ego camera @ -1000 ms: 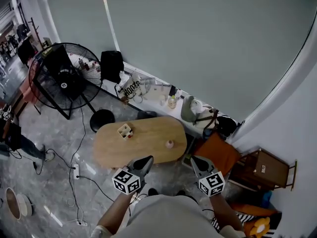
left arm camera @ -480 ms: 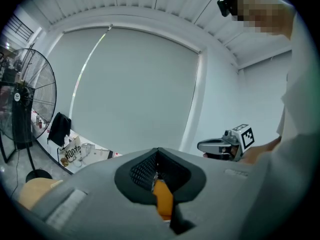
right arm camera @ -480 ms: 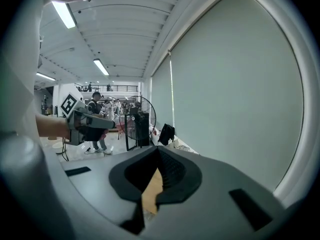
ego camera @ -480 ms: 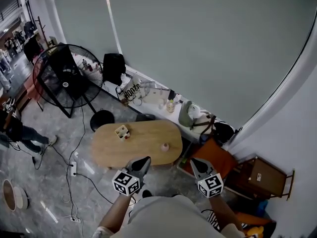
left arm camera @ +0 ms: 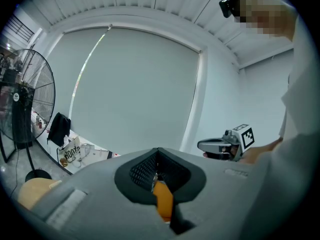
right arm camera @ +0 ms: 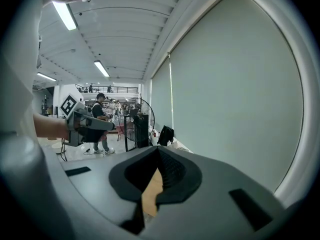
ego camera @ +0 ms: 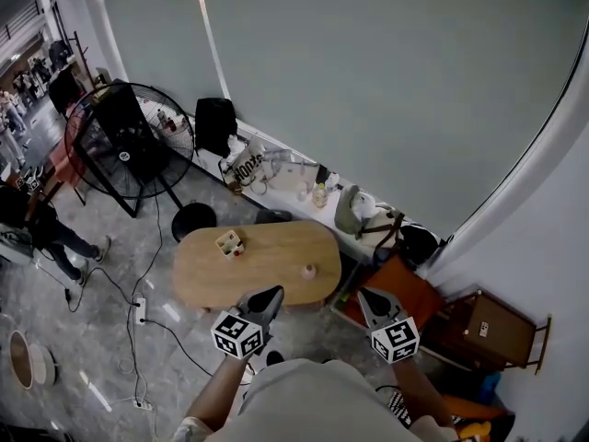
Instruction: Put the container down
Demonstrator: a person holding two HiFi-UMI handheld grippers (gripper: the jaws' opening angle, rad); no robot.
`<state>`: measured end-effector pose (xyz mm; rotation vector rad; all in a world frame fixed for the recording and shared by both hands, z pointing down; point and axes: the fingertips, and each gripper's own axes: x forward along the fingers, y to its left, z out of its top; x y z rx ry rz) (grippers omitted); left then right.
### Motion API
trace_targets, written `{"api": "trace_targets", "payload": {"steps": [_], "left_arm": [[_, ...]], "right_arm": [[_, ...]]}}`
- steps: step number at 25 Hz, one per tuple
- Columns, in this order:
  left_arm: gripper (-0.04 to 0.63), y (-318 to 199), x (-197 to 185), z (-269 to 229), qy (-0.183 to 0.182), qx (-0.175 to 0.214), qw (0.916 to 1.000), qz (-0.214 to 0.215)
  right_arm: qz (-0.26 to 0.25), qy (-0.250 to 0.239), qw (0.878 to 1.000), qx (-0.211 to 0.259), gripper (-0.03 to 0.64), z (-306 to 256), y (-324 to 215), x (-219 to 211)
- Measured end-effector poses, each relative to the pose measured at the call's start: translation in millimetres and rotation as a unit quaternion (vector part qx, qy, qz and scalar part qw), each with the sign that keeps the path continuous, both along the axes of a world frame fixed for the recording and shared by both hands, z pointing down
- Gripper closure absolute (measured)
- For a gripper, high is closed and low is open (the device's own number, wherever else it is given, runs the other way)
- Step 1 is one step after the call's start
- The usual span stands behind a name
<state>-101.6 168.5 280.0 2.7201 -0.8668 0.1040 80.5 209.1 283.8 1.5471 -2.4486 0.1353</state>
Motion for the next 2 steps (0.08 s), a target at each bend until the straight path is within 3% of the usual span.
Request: {"api": "trace_targets", "payload": {"steps": [2], "left_arm": [[0.575, 0.0, 2.0, 1.4, 0.001, -0.001, 1.0000, -0.001]], "right_arm": [[0.001, -0.001, 1.000, 0.001, 0.614, 0.9, 0.4, 3.6]]}}
